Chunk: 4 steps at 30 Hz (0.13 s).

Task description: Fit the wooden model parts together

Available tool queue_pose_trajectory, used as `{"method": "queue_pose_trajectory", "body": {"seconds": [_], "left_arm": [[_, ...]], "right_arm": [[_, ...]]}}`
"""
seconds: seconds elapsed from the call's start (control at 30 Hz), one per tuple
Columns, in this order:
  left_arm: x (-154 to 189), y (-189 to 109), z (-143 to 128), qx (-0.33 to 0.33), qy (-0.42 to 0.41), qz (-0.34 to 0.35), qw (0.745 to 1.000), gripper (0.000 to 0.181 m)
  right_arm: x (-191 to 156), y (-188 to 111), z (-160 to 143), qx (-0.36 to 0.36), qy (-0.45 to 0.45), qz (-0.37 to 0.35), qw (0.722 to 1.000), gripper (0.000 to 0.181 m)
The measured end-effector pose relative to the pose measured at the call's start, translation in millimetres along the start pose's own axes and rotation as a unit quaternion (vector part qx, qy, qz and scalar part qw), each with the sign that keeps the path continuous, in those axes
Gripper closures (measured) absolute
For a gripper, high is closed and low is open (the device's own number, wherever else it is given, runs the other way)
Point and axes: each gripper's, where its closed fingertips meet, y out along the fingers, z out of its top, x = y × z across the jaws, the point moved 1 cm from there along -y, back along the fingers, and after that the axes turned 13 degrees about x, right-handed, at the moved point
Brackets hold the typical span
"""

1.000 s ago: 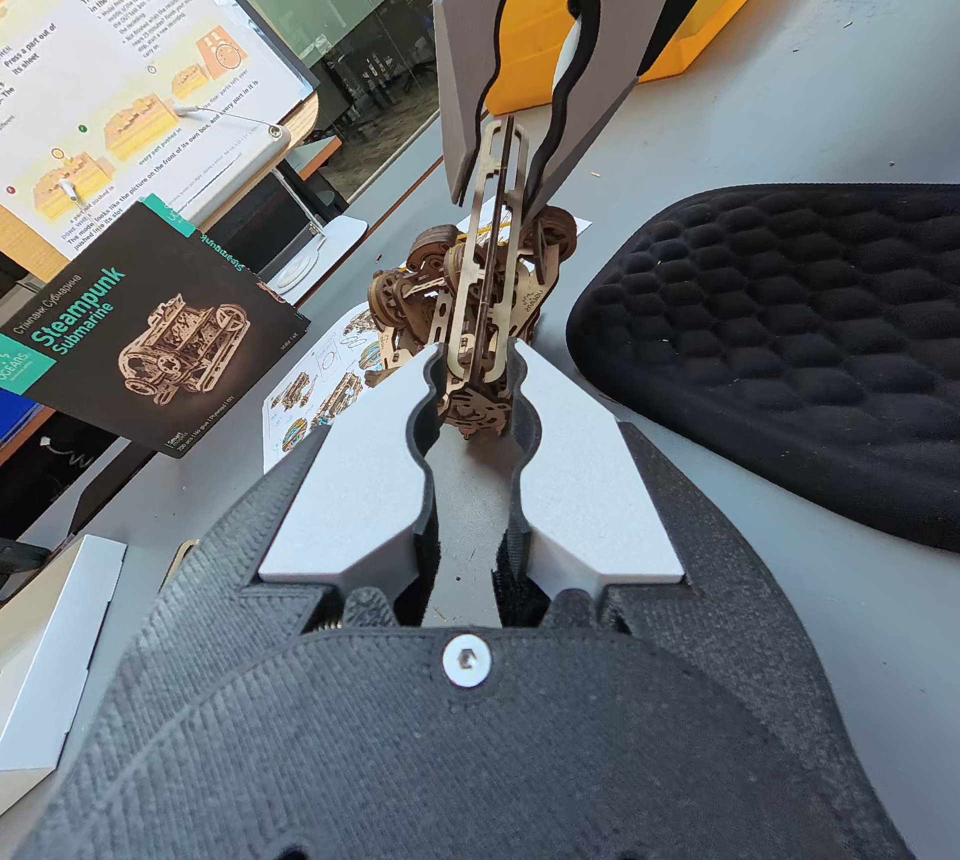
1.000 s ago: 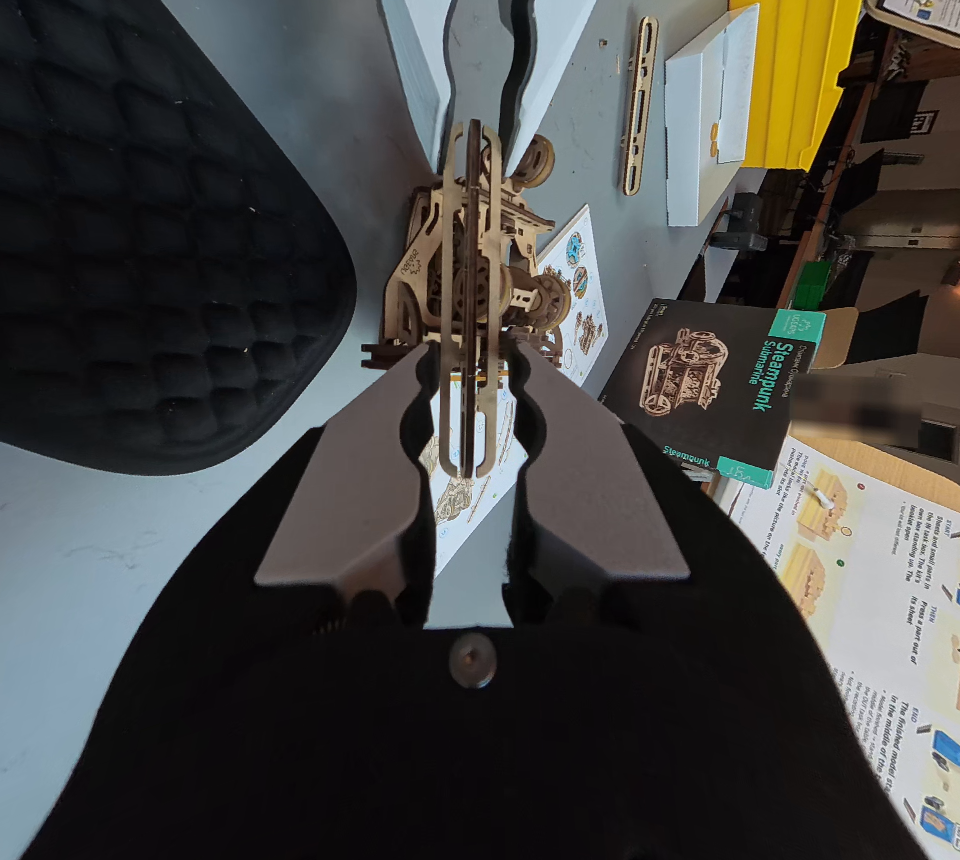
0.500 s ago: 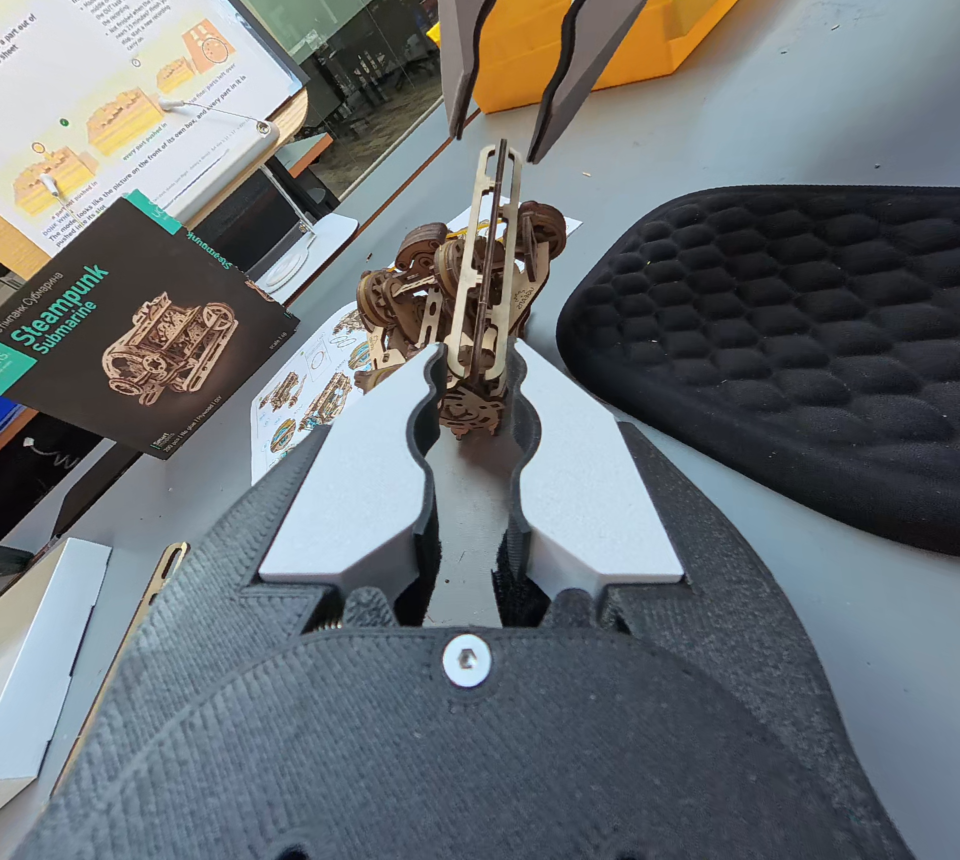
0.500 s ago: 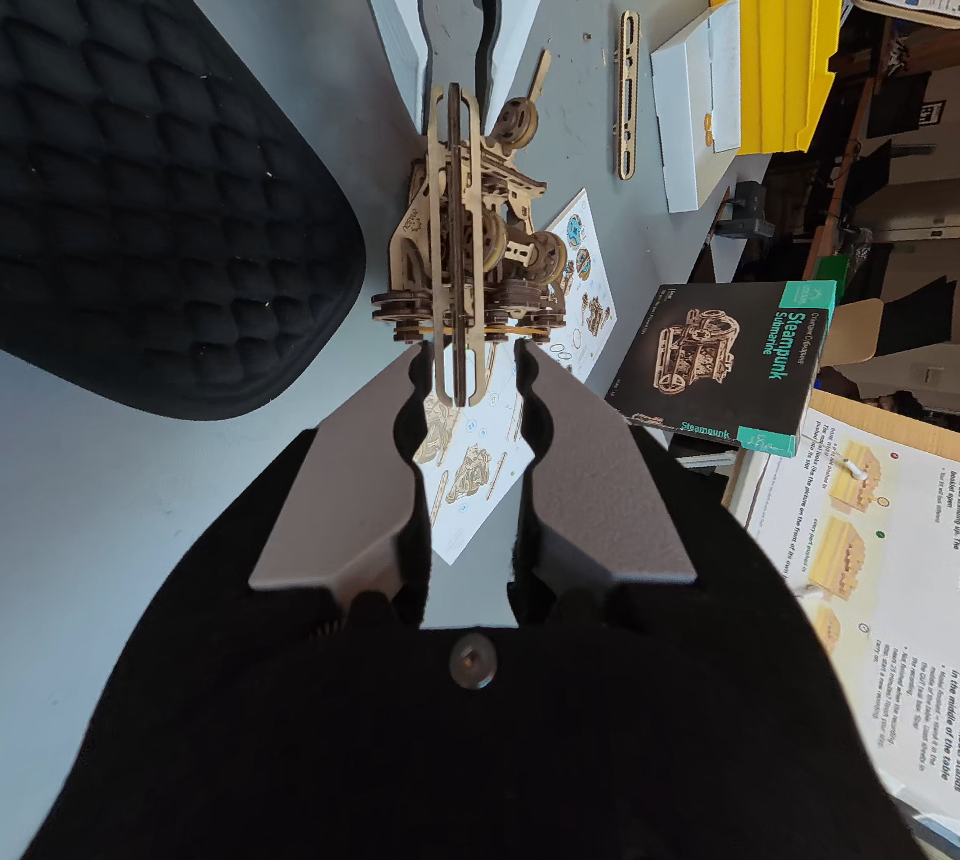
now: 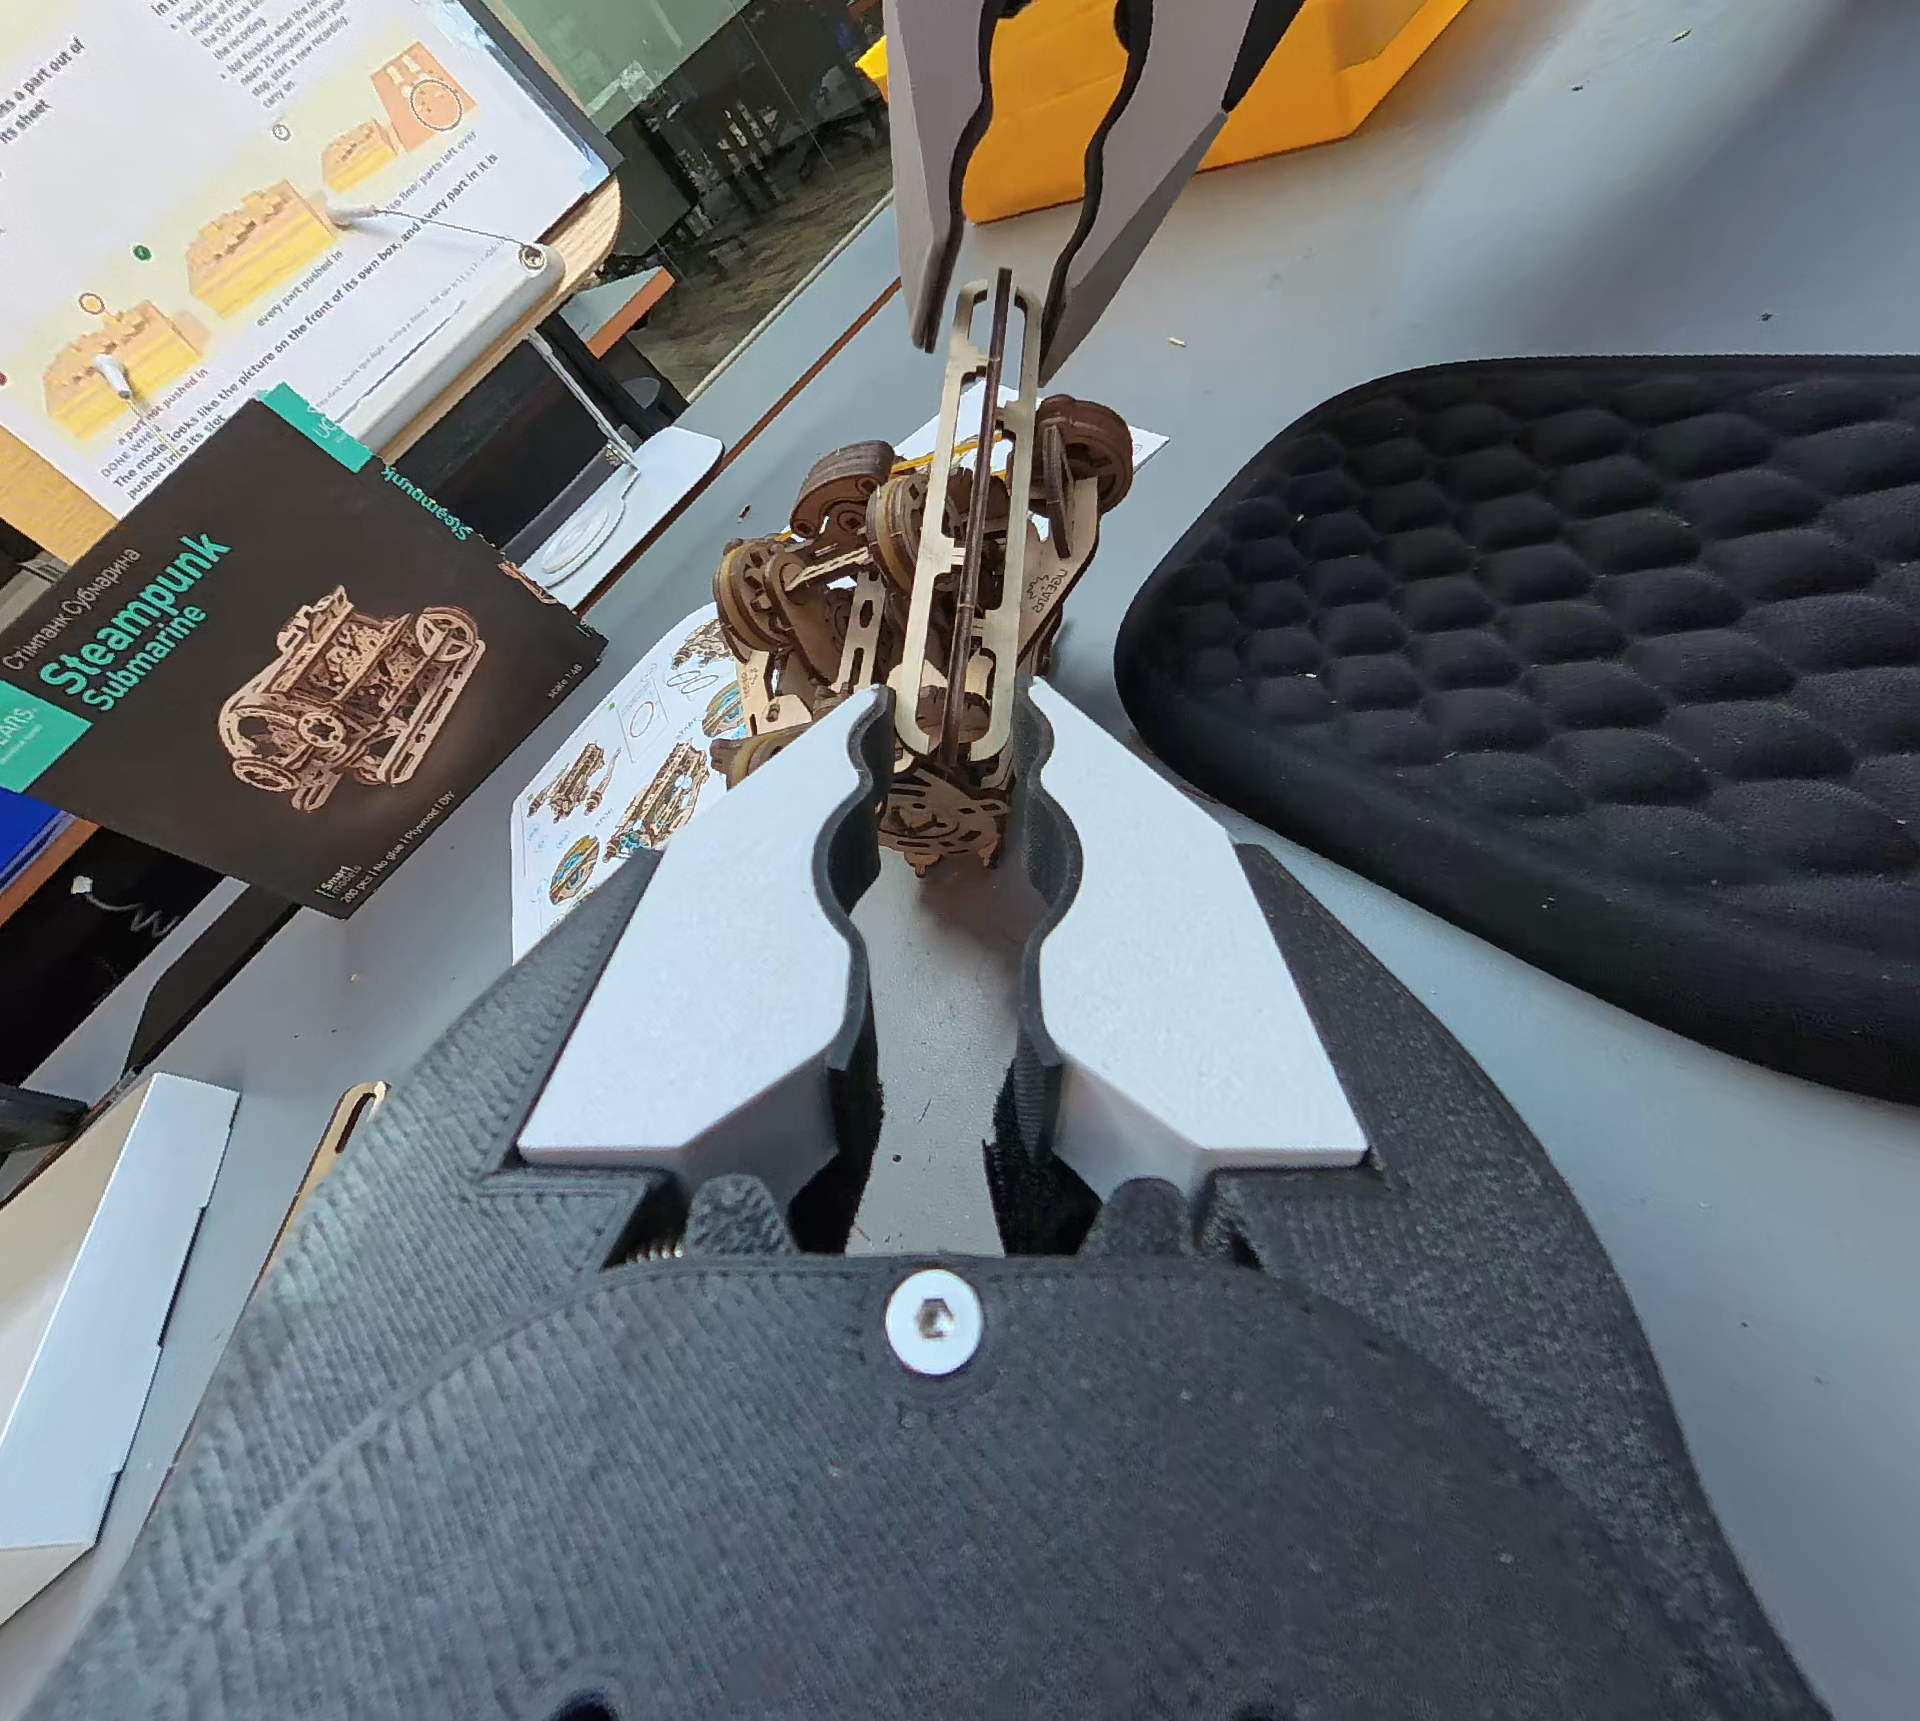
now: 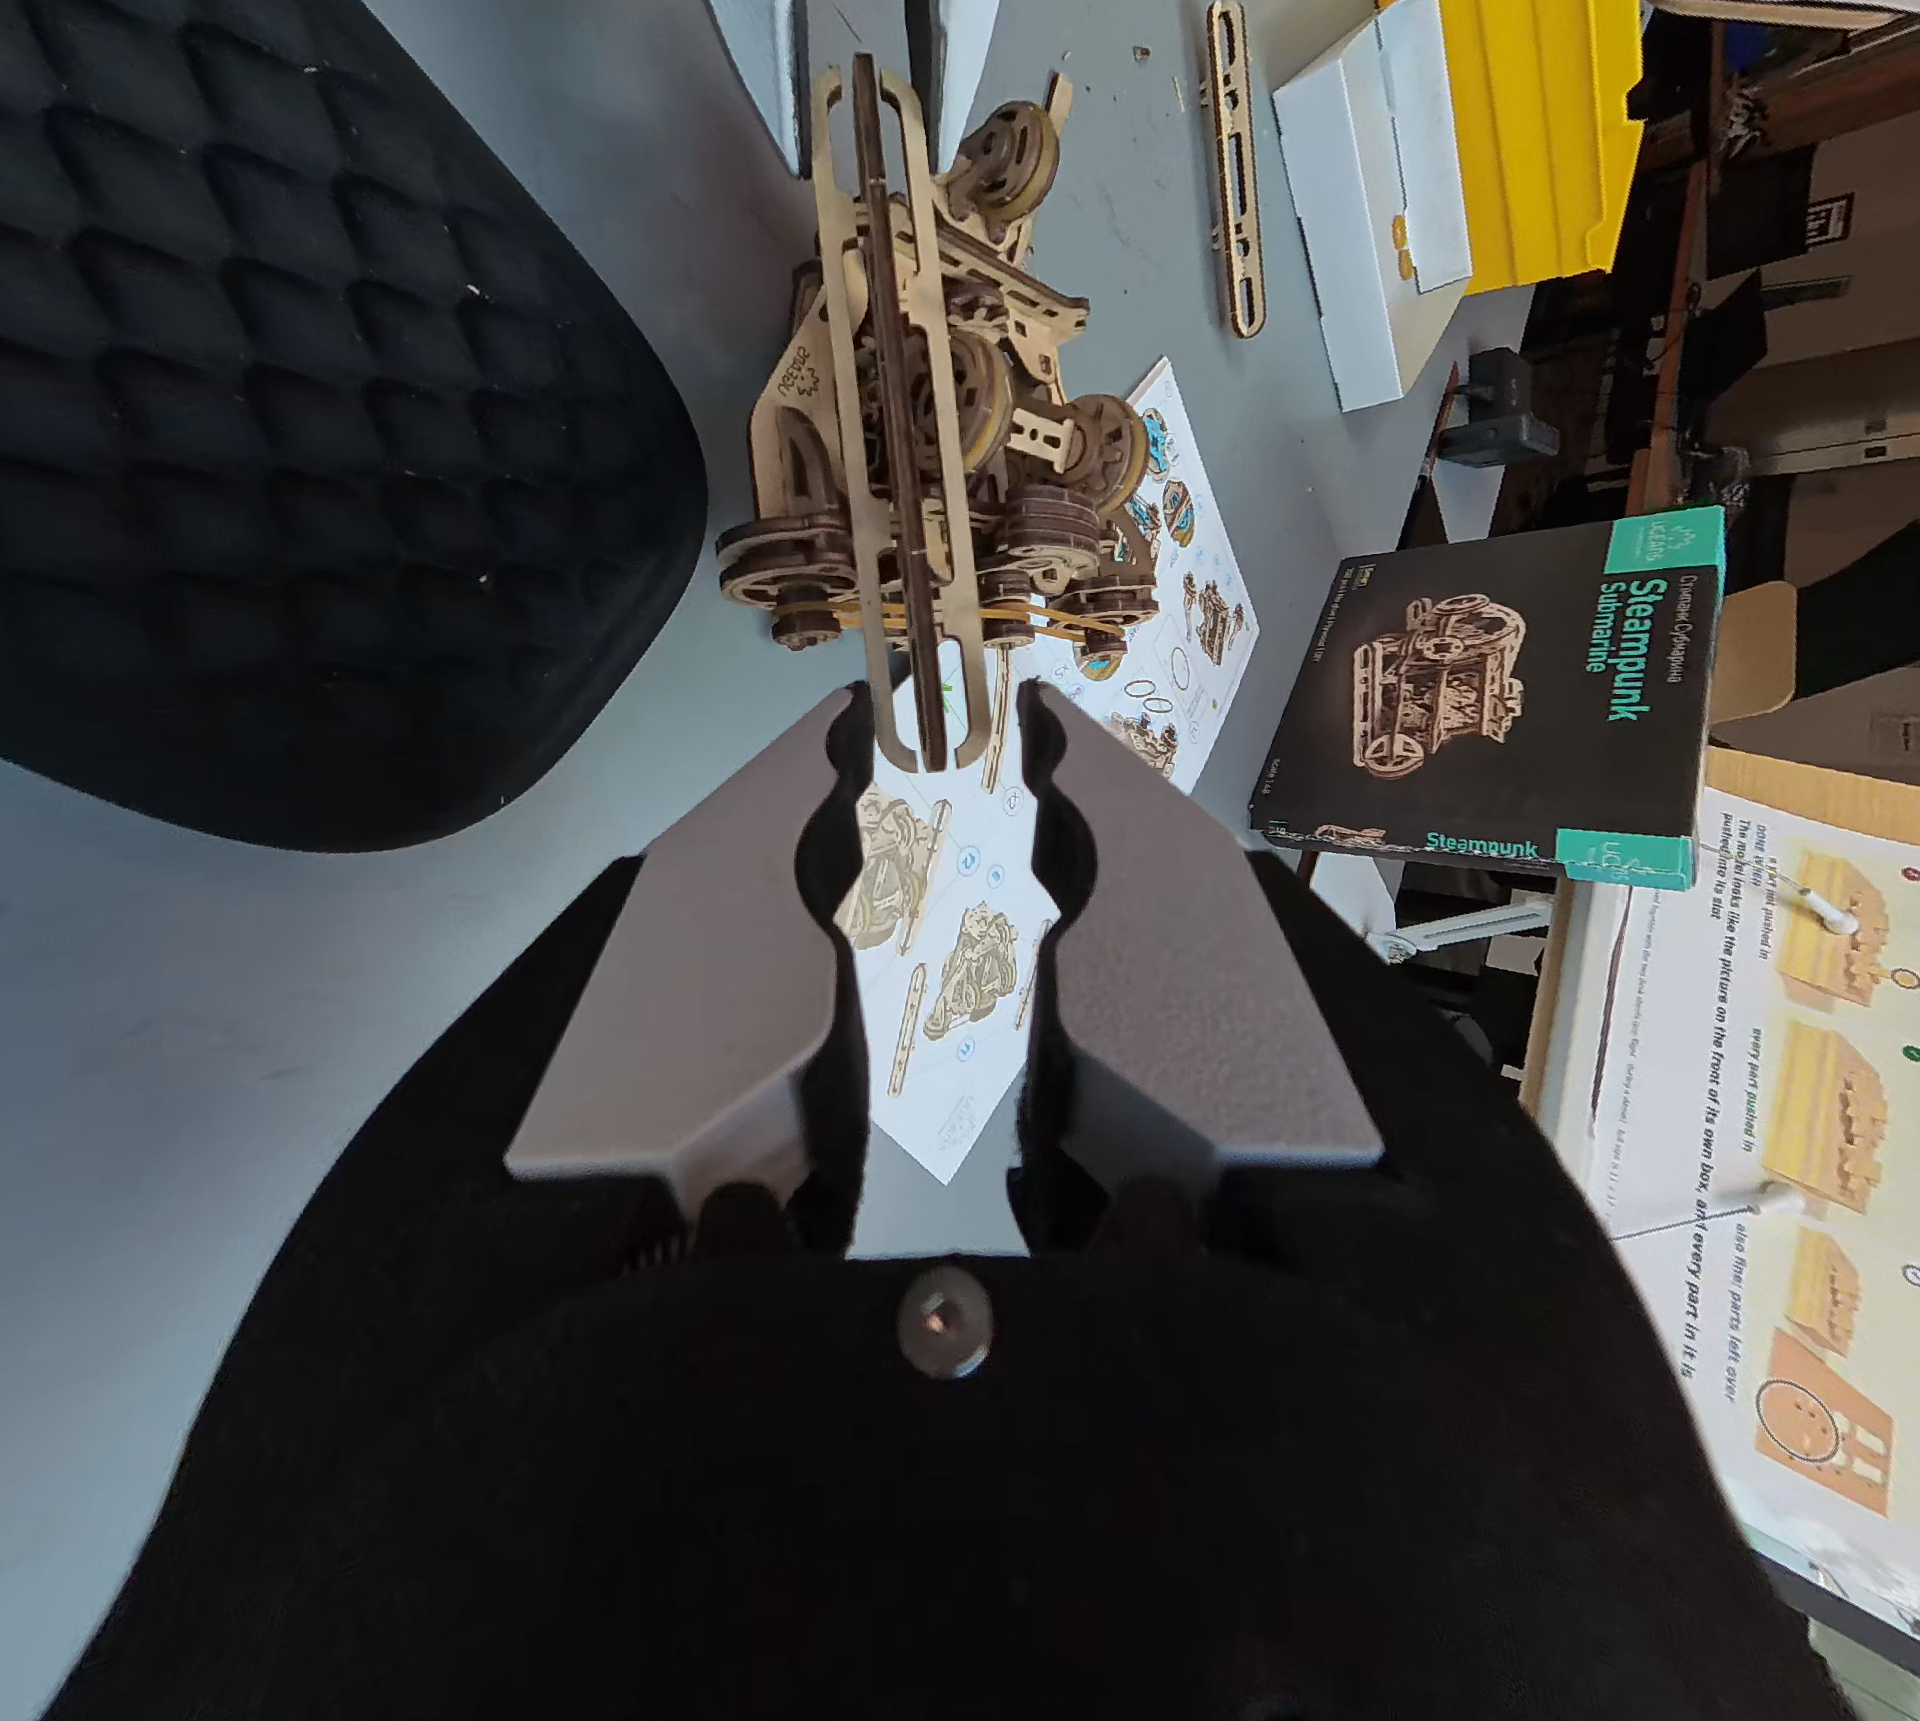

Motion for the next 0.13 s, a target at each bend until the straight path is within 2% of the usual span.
{"method": "queue_pose_trajectory", "body": {"seconds": [0.13], "left_arm": [[-0.5,-0.7,0.0,0.003,-0.005,-0.001,1.000,0.162]], "right_arm": [[-2.8,1.7,0.7,0.005,0.000,0.014,1.000,0.161]]}}
